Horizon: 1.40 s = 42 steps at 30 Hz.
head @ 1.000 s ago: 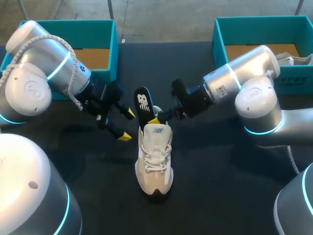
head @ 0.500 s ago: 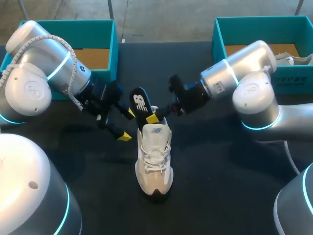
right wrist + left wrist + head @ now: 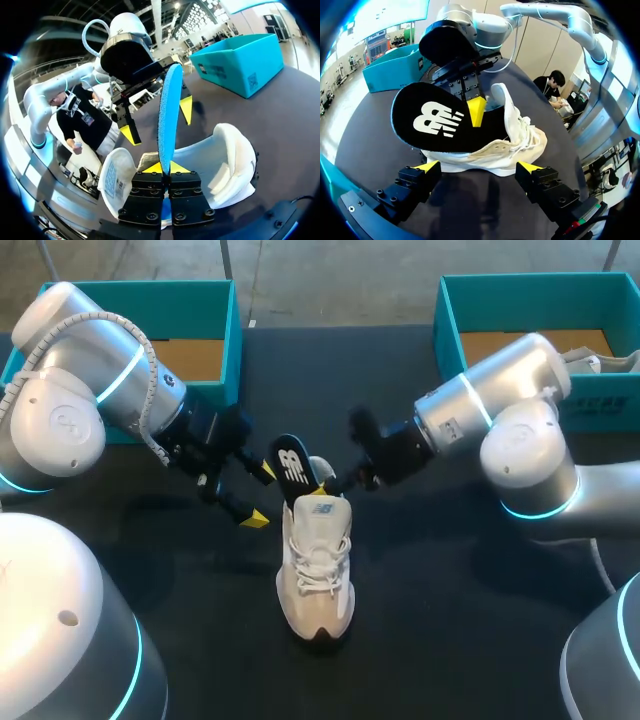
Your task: Take the shoe out of the shoebox, open the shoe tongue, remove and reinsert the insole, then place the shoe into the shoebox
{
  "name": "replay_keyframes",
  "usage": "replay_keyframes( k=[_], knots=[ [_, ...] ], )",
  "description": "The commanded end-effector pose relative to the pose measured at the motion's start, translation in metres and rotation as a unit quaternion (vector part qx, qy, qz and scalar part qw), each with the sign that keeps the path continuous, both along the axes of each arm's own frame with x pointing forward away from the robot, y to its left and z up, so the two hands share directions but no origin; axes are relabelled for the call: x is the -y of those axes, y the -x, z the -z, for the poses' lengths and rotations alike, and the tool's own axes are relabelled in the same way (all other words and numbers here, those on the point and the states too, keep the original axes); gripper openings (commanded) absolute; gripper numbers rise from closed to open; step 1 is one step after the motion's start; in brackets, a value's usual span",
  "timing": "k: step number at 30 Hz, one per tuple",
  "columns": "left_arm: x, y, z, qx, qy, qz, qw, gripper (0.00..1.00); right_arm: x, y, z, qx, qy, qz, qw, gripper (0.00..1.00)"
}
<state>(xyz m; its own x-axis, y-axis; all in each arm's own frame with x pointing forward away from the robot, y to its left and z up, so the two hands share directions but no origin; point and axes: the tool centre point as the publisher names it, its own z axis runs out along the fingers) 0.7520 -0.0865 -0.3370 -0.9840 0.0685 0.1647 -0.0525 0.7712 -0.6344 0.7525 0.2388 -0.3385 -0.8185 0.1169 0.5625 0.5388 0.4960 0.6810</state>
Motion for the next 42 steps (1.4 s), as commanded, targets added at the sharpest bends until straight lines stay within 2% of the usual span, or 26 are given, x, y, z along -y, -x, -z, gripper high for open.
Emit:
replay_keyframes(
  k=[1,4,6,7,14,21,28,32,36,39,40,42],
  knots=[
    [0.000,0.000,0.000,0.000,-0.001,0.000,1.000,1.00,0.006,0.010,-0.001,0.005,-0.002,0.014,1.000,0.00],
    [0.000,0.000,0.000,0.000,-0.001,0.000,1.000,1.00,0.004,0.008,-0.006,0.013,-0.007,0.018,1.000,0.02],
    [0.000,0.000,0.000,0.000,-0.001,0.000,1.000,1.00,0.004,0.005,-0.009,0.020,-0.010,0.018,1.000,0.25],
    [0.000,0.000,0.000,0.000,-0.001,0.000,1.000,1.00,0.003,0.003,-0.011,0.023,-0.011,0.018,1.000,0.28],
    [0.000,0.000,0.000,0.000,-0.001,0.000,1.000,1.00,-0.005,-0.008,-0.017,0.035,-0.015,0.013,0.999,0.39],
    [0.000,0.000,0.000,0.000,-0.001,0.000,1.000,1.00,-0.012,-0.017,-0.016,0.036,-0.013,0.003,0.999,0.42],
    [0.000,0.000,0.000,0.000,-0.001,0.000,1.000,1.00,-0.011,-0.021,-0.015,0.021,0.000,0.023,1.000,0.36],
    [0.000,0.000,0.000,0.000,-0.001,0.000,1.000,1.00,-0.009,-0.022,-0.017,0.013,0.006,0.037,0.999,0.40],
    [0.000,0.000,0.000,0.000,-0.001,0.000,1.000,1.00,-0.008,-0.023,-0.017,0.007,0.008,0.042,0.999,0.40],
    [0.000,0.000,0.000,0.000,-0.001,0.000,1.000,1.00,-0.010,-0.023,-0.016,0.002,0.008,0.042,0.999,0.35],
    [0.000,0.000,0.000,0.000,-0.001,0.000,1.000,1.00,-0.010,-0.023,-0.016,0.001,0.008,0.042,0.999,0.32],
    [0.000,0.000,0.000,0.000,-0.001,0.000,1.000,1.00,-0.008,-0.023,-0.015,0.002,0.005,0.044,0.999,0.00]
  ],
)
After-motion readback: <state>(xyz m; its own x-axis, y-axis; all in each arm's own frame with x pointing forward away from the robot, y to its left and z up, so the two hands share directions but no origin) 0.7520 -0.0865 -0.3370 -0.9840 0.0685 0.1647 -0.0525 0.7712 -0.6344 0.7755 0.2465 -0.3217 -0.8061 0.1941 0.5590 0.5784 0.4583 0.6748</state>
